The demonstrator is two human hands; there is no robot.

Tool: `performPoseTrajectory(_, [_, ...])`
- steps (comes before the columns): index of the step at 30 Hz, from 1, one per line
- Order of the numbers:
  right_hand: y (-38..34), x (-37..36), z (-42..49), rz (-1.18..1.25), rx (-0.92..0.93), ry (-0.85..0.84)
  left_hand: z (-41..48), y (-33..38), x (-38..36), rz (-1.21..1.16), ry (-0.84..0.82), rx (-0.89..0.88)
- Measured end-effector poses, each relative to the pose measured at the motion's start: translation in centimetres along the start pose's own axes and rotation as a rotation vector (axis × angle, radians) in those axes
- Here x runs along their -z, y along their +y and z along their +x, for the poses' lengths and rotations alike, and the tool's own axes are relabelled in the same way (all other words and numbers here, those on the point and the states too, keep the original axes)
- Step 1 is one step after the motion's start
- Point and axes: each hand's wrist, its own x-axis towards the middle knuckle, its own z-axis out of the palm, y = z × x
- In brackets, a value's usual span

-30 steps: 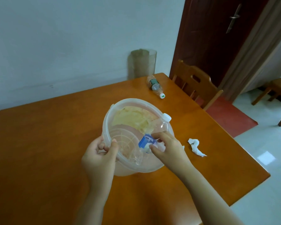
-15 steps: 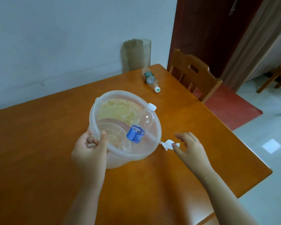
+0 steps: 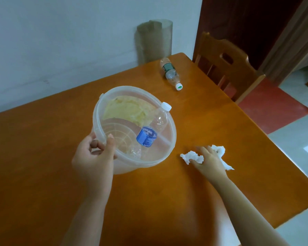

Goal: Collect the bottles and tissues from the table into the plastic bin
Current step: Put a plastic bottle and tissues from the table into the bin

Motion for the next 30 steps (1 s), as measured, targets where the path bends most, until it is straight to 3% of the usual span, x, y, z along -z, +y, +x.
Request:
performPoseTrajectory(7, [0.6,-2.3,1.0,-0.051,-0.025,-0.099,0.5,0.1,-0.3,0.024,-0.006,0.004])
performPoseTrajectory(25, [1.8,-2.5,-5.0,0.161,-0.192,0.023,-1.7,-0.2,2.6,-0.049,0.004,0.062])
performPoseTrajectory(30, [0.8,-0.2,-7.0,0.237,-0.181,0.160,-2.9,0.0,3.7,-0.093,-0.016,0.063])
